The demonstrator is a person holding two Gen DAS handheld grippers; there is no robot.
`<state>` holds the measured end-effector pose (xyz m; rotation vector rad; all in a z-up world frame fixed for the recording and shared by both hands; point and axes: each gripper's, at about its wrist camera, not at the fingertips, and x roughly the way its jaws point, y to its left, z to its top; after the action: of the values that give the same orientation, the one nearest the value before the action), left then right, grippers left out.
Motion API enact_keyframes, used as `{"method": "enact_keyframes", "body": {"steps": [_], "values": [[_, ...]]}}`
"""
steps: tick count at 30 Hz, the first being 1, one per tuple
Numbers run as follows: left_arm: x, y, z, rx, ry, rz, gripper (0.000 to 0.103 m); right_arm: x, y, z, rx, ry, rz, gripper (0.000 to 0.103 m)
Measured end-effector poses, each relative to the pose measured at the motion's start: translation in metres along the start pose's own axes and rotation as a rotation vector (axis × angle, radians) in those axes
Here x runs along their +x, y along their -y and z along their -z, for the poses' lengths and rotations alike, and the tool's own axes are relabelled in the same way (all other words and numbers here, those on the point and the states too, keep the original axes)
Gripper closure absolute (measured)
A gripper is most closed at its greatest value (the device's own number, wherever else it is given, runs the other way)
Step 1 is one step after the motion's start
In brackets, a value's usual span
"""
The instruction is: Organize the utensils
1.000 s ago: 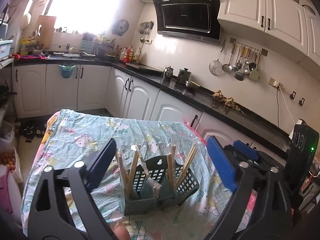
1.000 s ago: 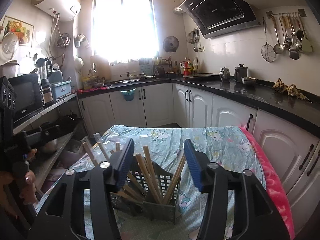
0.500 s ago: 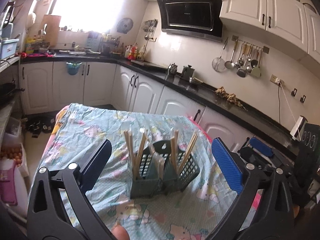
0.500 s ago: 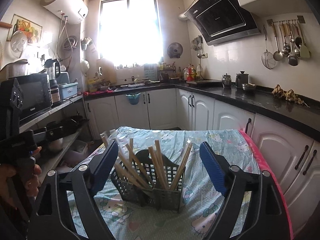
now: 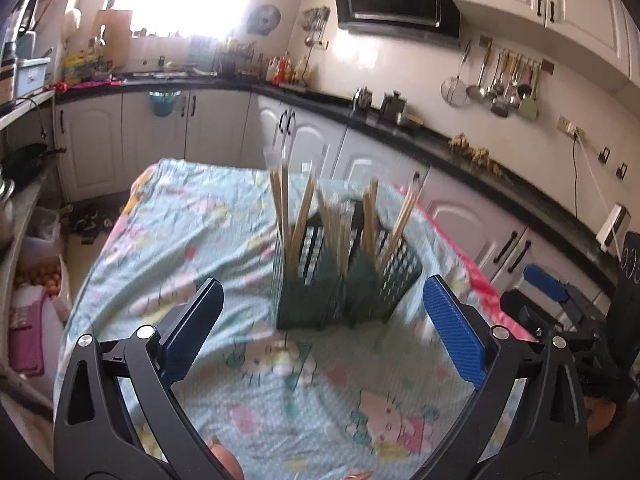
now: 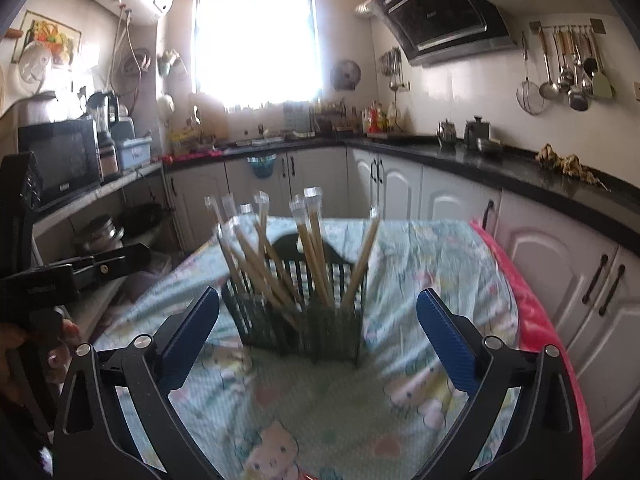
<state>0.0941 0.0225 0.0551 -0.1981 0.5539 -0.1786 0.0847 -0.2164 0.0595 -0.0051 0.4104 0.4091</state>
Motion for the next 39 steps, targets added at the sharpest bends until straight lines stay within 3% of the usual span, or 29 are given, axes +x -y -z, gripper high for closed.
{"method": "enact_keyframes", "body": {"steps": [9, 20, 39], "values": [[0.016, -0.005, 0.047, -0.001, -0.081, -0.059, 0.011, 0.006, -0.005, 0.049, -0.038, -0.06, 0.015, 0.007], [0.012, -0.007, 0.066, 0.003, -0.024, -0.121, 0.011, 0.01, -0.012, 0.072, -0.055, -0.045, 0.029, 0.007], [-0.013, -0.004, 0.072, 0.015, 0.149, -0.145, 0.011, -0.026, -0.014, 0.077, -0.046, 0.212, 0.07, 0.007]]}}
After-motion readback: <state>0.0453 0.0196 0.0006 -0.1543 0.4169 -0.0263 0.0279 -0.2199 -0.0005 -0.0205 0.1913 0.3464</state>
